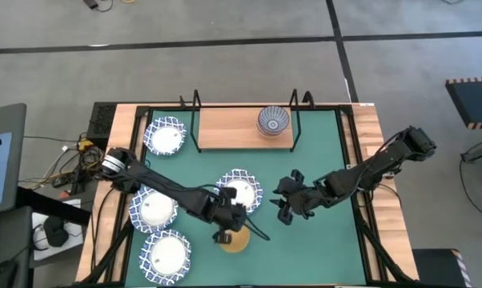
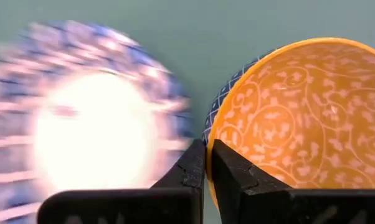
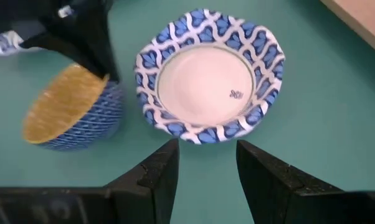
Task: Place and stack bowls onto a shelf
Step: Stack the yellow patterned bowl on top of the blue patterned bowl
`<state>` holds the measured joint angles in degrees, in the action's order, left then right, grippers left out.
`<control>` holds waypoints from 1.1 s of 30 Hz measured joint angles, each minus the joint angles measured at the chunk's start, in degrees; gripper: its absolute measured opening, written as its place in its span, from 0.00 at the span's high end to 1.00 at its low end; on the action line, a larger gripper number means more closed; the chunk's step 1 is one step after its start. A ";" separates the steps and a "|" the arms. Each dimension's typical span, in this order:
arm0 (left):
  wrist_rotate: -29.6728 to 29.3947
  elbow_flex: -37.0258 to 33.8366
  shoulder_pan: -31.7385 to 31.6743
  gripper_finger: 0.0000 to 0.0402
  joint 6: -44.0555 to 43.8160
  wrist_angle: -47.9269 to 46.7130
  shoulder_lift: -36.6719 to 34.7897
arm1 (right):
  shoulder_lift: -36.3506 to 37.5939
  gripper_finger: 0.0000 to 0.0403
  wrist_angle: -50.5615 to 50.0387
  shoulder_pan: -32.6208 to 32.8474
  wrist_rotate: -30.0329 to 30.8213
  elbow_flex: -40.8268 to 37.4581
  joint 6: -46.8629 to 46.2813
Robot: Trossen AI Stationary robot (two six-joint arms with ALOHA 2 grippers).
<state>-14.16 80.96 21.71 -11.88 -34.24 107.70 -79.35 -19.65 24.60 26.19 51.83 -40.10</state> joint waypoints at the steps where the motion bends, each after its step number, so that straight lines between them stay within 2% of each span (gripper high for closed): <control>1: -3.16 1.34 0.31 0.99 0.56 -1.79 -0.29 | 0.00 0.54 0.29 -0.11 0.87 0.00 0.02; 5: -14.78 4.50 1.79 0.99 0.72 -5.91 -1.58 | 0.00 0.54 1.79 -0.33 6.63 0.00 2.34; 12: -36.63 6.28 3.11 0.99 2.13 -6.18 -1.75 | 0.00 0.54 7.01 -0.48 23.72 0.14 14.27; 15: -45.62 6.35 3.08 0.99 3.76 -6.34 -1.79 | -0.02 0.54 10.57 -0.65 28.18 0.93 20.96; 18: -57.02 6.34 2.77 1.00 4.62 -5.97 -1.79 | -0.02 0.54 15.31 -0.59 33.68 1.03 30.52; 20: -62.19 6.35 2.17 1.00 4.48 -4.61 -1.79 | -0.02 0.54 19.20 -0.59 36.16 1.03 36.51; 23: -64.49 6.35 1.01 1.00 4.33 -3.70 -1.79 | -0.02 0.54 26.67 -0.63 35.42 1.05 45.51; 26: -64.81 6.35 -0.36 1.00 4.24 -3.07 -1.79 | -0.02 0.54 32.24 -0.63 31.72 1.05 52.52; 30: -64.78 6.35 -1.58 1.00 4.65 -2.34 -1.79 | -0.32 0.54 33.41 -1.52 28.99 1.05 57.54; 33: -64.72 6.35 -1.94 1.00 7.82 1.65 -1.79 | -0.68 0.54 32.13 -2.93 27.35 1.05 58.96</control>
<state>-78.88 87.31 19.77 -4.06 -32.59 105.91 -80.04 12.48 21.67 53.54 52.88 18.87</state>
